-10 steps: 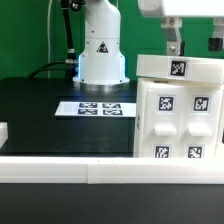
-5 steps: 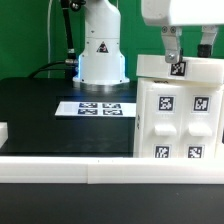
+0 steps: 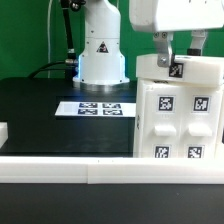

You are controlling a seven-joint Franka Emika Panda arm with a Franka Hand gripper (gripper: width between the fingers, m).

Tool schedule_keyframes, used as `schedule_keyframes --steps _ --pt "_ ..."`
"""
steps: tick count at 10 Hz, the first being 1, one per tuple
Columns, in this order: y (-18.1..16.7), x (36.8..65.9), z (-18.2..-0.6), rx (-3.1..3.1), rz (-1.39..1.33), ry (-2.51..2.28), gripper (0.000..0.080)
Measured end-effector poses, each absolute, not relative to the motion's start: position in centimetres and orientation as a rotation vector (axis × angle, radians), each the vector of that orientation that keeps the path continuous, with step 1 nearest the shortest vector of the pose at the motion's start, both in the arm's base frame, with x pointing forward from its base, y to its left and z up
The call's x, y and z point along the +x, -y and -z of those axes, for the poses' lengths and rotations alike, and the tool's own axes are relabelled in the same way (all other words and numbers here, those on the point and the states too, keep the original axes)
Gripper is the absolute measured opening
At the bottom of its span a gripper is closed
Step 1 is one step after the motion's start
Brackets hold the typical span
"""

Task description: Assemble cabinet

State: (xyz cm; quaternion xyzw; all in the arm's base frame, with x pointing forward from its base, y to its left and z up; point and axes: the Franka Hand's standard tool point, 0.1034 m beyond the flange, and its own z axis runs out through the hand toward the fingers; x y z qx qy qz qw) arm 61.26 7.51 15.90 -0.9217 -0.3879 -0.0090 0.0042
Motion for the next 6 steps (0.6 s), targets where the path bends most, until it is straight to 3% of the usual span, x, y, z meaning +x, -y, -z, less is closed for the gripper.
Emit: schedule_keyframes --steps 1,6 --pt "-7.39 61.27 -15.87 -2.889 0.028 1.212 0.0549" --pt "-7.08 61.31 -15.88 -2.908 0.027 1.167 0.0551"
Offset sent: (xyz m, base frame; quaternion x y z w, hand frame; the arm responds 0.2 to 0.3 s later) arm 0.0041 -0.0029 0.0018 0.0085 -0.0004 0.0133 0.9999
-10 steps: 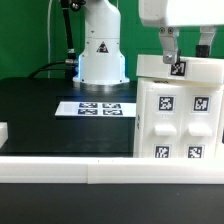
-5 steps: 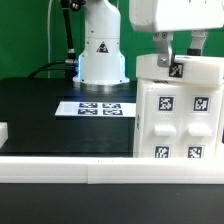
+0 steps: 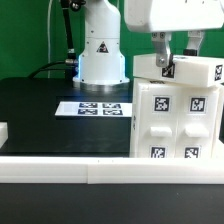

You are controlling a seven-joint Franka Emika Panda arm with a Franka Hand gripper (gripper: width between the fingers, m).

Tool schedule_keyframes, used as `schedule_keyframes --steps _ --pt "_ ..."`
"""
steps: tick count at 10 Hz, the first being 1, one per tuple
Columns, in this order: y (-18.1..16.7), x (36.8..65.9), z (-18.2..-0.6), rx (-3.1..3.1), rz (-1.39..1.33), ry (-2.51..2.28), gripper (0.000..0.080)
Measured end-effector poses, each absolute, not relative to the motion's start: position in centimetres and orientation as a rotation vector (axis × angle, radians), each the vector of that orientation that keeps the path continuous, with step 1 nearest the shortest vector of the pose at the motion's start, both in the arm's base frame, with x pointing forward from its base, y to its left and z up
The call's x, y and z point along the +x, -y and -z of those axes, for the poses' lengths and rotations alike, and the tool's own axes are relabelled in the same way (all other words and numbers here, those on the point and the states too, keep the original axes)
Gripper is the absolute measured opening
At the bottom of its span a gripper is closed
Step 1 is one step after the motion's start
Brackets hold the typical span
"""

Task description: Assemble cabinet

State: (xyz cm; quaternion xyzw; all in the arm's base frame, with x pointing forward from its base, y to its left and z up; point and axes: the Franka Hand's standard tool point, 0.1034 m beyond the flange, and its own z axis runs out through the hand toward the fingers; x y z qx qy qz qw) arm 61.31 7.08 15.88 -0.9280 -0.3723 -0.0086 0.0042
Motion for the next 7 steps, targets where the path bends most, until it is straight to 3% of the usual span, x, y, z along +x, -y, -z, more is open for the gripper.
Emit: schedule_keyframes --steps 7 --pt "-6.72 61.36 -15.76 -3.104 0.076 0.271 0.0551"
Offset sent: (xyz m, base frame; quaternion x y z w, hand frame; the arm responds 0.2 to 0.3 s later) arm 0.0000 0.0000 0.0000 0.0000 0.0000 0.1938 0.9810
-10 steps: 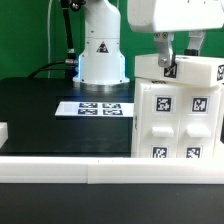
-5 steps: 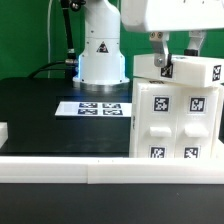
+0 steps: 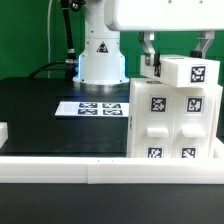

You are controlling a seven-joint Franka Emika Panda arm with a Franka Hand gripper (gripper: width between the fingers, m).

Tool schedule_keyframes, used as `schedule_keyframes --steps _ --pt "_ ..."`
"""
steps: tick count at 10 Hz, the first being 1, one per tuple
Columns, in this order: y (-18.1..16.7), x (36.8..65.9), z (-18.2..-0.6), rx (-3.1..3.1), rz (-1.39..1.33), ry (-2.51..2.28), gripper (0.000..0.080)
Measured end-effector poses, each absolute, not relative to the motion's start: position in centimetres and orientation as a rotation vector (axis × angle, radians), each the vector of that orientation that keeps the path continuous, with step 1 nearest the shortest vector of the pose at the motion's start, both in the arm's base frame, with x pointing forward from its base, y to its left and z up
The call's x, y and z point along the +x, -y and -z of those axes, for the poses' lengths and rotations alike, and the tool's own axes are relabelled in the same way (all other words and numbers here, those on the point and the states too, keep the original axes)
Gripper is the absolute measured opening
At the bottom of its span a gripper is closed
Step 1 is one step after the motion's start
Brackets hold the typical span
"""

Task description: Assemble cabinet

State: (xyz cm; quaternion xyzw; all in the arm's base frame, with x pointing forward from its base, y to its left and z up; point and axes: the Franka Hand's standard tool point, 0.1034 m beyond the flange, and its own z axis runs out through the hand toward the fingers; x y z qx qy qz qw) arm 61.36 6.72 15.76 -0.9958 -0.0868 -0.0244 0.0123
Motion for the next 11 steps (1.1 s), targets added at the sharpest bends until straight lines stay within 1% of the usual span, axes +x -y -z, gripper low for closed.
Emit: schedule_keyframes --steps 5,11 --pt "-7.7 61.3 -15.7 -3.050 0.074 -0.571 0.0553" --pt "-7.8 61.4 -15.7 -2.898 0.068 -1.084 0.0553"
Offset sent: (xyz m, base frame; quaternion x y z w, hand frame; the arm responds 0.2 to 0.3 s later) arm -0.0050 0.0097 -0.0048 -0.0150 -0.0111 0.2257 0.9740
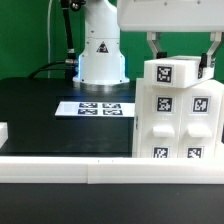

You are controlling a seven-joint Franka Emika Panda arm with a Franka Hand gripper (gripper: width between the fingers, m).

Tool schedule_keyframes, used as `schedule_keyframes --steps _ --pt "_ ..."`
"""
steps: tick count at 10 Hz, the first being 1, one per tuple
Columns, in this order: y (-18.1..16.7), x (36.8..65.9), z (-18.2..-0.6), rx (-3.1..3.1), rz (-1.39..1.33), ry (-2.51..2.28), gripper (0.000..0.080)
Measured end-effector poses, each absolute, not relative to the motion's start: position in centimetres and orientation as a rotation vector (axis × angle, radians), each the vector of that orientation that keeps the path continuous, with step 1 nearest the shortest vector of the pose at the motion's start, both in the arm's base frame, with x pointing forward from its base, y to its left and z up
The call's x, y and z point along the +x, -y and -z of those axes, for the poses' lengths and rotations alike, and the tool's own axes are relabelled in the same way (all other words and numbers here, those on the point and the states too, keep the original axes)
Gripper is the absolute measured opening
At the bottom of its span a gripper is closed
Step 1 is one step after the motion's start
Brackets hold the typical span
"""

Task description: Assemble cabinet

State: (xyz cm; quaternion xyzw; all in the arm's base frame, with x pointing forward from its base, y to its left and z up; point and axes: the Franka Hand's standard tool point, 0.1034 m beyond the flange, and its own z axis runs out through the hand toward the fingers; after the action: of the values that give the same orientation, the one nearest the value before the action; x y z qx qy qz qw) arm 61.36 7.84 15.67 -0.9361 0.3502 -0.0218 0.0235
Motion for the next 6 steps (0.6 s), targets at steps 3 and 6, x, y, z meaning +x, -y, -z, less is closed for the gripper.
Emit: schedule_keyframes --steps 3,6 --pt "-8.06 61.36 -15.64 -2.699 0.083 -1.475 0.0553" --pt "-8.44 61.42 -15.63 -2.324 0.119 -1.914 0.0553"
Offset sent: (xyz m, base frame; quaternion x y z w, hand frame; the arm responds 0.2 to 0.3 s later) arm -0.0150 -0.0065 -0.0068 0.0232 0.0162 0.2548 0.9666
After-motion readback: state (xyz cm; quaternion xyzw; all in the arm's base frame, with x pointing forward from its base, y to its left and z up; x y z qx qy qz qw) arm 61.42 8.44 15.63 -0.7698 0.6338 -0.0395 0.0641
